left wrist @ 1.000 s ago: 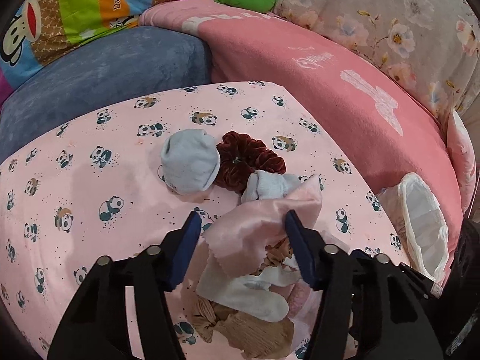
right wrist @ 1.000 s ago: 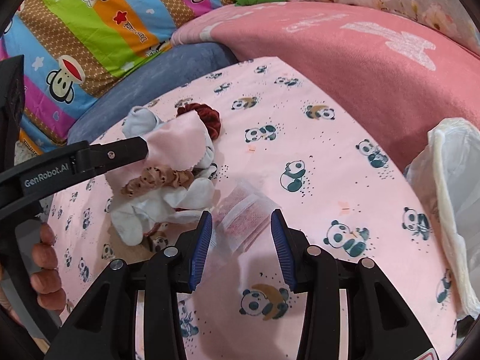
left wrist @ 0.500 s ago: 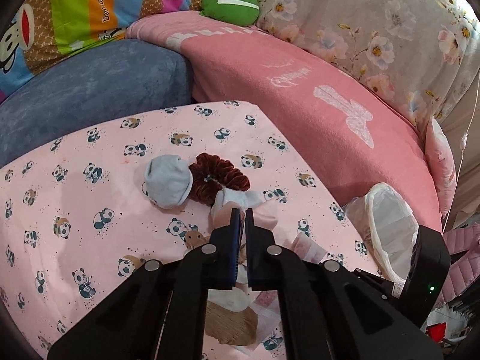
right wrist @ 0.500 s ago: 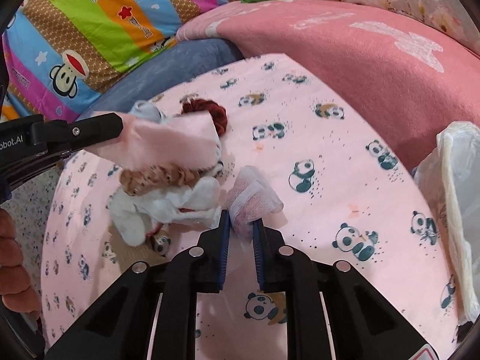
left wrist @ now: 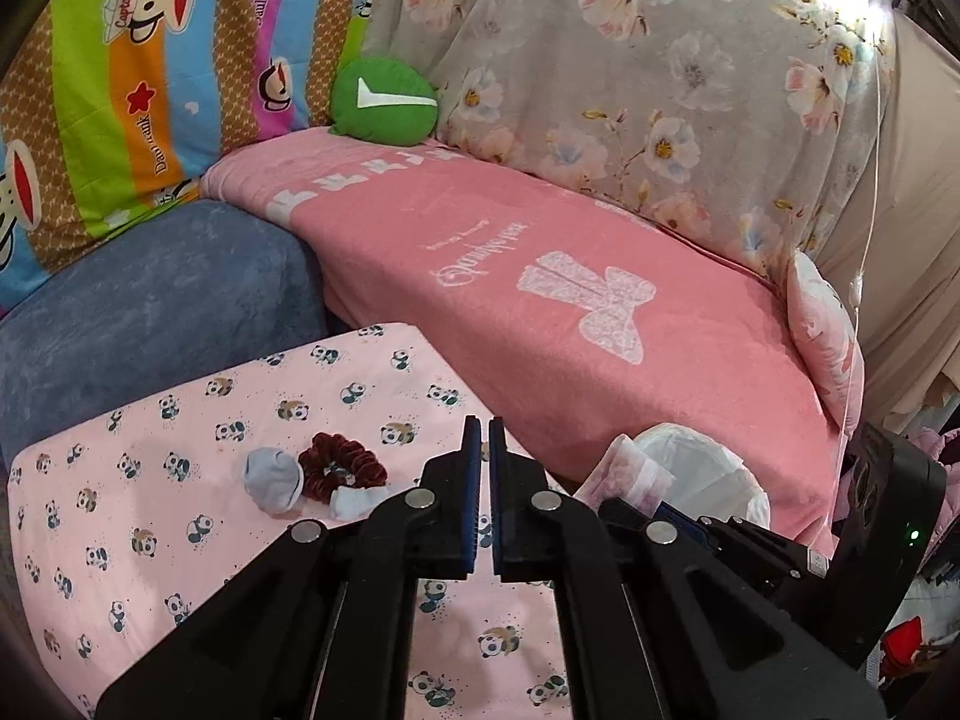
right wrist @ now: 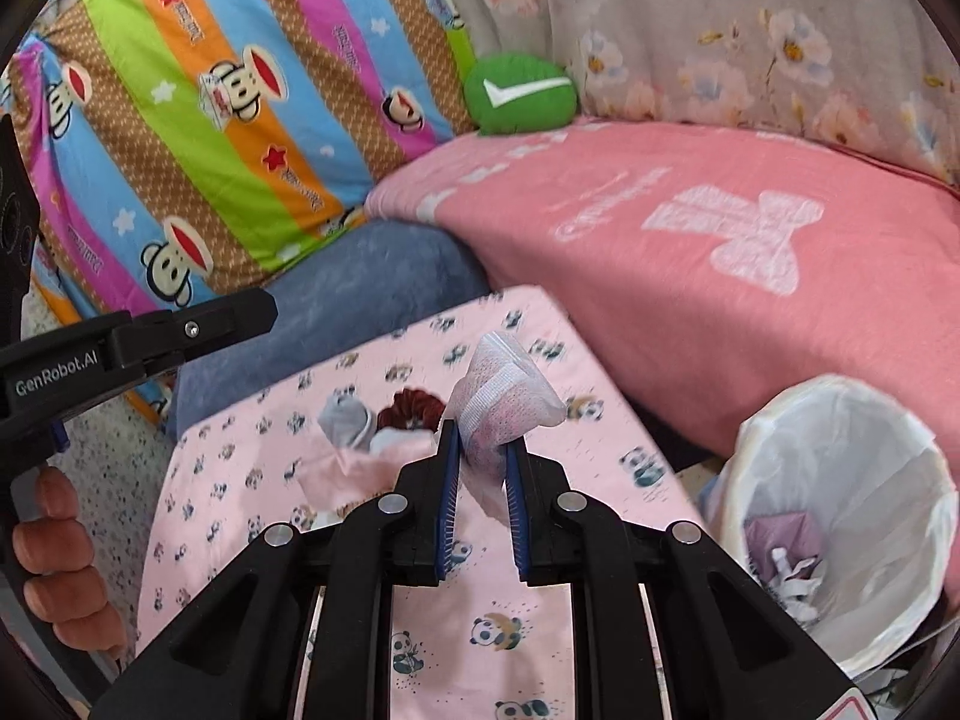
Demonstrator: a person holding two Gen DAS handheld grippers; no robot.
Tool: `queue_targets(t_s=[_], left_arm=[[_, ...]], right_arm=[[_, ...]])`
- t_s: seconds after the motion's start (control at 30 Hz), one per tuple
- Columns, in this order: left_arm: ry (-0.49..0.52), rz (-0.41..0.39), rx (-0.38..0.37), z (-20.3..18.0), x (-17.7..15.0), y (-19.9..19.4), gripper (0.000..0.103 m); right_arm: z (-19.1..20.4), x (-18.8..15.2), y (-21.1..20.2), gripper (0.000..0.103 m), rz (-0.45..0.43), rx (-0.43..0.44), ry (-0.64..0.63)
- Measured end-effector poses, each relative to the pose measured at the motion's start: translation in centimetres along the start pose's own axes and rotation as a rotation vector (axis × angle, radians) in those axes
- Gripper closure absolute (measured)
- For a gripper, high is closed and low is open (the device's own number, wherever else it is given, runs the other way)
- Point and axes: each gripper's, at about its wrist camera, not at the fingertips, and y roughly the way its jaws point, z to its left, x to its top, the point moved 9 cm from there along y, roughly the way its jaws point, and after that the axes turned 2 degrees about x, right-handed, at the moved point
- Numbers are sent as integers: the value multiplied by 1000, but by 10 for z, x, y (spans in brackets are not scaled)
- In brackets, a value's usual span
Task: Collect trash
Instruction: 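Lift the mesh bag with the right tool while the left tool lifts the pink cloth toward the bin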
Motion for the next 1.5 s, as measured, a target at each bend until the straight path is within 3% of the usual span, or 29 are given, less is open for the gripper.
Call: queue_targets(t_s=[0.17, 0.23, 0.27, 0.3, 0.37, 0.43, 0.63, 0.73, 0.83, 1.0, 1.23, 1.5], left_arm=[[-30, 32, 31, 8, -11, 6, 97], [-51, 62, 62, 23, -24, 13, 77], [-59, 66, 85, 29, -30, 14, 50], [-69, 60, 113, 38, -34, 15, 31], [-83, 47, 160, 55, -46, 18, 26], [-101, 89, 181, 73, -61, 31, 26], [-155, 165, 211, 105, -89, 60, 27], [-163, 194, 200, 110, -98, 71, 35], [-181, 227, 170, 111, -103, 82, 48], [-201, 257, 115, 107, -108, 89, 97], [-204, 204, 78, 92, -89, 68, 101], [-148, 125, 21, 44, -49, 41, 101]], right_arm=[[-12, 7, -25, 88, -25, -8, 14], [-16, 5, -29, 88, -20, -5, 21], [-17, 3, -30, 88, -17, -2, 23], [-18, 2, -31, 88, -15, 1, 23], [-18, -2, -29, 88, -9, 7, 21], [-16, -5, -26, 88, -2, 9, 19], [-6, -14, -6, 88, 31, 32, 13], [-1, -17, 5, 88, 48, 37, 9], [4, -20, 17, 88, 67, 40, 5], [7, -25, 29, 88, 87, 40, 4], [5, -24, 30, 88, 84, 42, 14], [2, -9, 5, 88, 26, 56, 20]])
